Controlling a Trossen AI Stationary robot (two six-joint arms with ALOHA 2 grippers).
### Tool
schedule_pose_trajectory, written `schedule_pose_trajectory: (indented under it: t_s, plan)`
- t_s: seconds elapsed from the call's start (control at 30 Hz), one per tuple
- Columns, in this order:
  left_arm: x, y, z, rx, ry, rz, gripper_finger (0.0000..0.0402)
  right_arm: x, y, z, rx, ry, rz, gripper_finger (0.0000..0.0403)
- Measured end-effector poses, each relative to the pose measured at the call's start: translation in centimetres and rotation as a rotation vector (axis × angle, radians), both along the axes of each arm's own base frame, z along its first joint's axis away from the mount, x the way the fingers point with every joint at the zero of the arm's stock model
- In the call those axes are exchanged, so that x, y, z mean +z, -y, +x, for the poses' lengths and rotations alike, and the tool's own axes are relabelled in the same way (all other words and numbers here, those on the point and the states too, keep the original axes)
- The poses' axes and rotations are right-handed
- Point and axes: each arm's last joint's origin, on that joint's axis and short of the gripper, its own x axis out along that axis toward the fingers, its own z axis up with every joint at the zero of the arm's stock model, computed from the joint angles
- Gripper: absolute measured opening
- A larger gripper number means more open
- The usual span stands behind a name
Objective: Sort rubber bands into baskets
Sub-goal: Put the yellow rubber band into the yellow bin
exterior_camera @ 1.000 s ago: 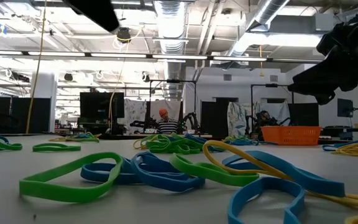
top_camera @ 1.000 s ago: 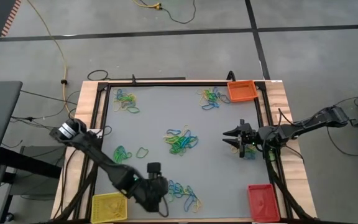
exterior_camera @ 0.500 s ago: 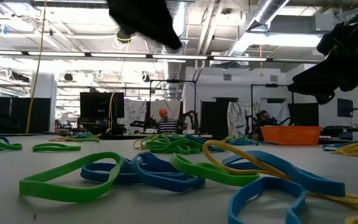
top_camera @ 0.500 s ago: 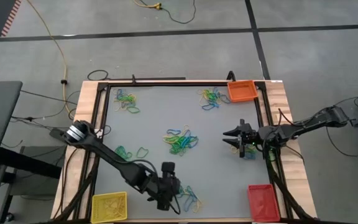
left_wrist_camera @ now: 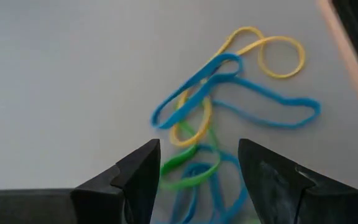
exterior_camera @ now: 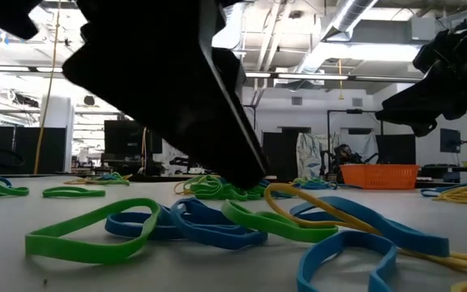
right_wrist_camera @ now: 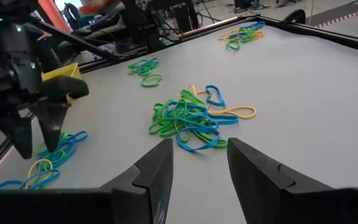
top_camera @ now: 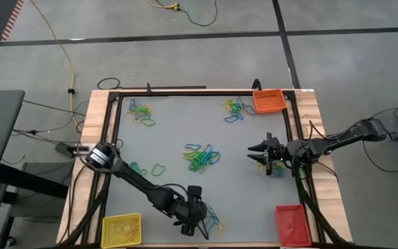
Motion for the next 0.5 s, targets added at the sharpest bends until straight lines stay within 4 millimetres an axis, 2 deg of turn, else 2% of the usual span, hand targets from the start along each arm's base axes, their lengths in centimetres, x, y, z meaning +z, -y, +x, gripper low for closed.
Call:
schedule_pose_trajectory:
  t_s: [0.17,0.5]
  plan:
    - [-0.54,-0.23,0.36,0.019,0.007,0.007,0.0206,0.01,0.00,0.00,0.000,0.001,0.001,0.0179]
    - [-0.29,-0.46,0.79,0.007,0.040,0.009,0.0204,0.03,0.00,0.01,0.000,0.003,0.001,0.0179]
